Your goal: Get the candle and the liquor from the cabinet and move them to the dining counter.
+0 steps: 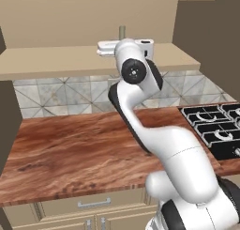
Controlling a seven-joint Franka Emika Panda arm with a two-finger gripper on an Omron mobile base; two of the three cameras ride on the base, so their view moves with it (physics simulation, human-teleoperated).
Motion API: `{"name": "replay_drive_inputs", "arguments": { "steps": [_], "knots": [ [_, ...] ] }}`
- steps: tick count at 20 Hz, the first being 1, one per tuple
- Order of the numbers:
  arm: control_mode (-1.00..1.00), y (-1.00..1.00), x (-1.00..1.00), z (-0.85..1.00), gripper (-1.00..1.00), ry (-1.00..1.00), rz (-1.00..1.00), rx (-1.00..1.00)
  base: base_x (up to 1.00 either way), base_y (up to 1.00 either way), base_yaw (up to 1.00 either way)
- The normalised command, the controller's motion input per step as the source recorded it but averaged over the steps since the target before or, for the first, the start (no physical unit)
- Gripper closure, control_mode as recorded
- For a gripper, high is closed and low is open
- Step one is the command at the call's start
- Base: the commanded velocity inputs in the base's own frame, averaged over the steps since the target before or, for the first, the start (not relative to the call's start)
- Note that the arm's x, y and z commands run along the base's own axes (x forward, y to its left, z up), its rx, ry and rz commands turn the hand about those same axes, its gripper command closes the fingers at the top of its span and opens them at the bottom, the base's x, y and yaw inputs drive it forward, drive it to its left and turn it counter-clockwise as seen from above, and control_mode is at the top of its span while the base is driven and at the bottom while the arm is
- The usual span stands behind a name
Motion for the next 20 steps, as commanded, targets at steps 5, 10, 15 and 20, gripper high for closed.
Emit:
{"name": "replay_drive_inputs", "arguments": {
  "steps": [5, 10, 15, 20],
  "knots": [
    [-1.00, -0.04, 0.13, 0.00, -1.00, 0.00, 0.00, 0.05, 0.00, 0.00, 0.00],
    [-1.00, 0.00, 0.15, 0.00, -1.00, 0.04, 0.00, 0.01, 0.00, 0.00, 0.00],
    [-1.00, 0.00, 0.22, 0.00, -1.00, 0.07, 0.00, 0.00, 0.00, 0.00, 0.00],
    [-1.00, -0.01, 0.28, 0.00, -1.00, 0.06, 0.00, 0.00, 0.00, 0.00, 0.00]
  ]
}}
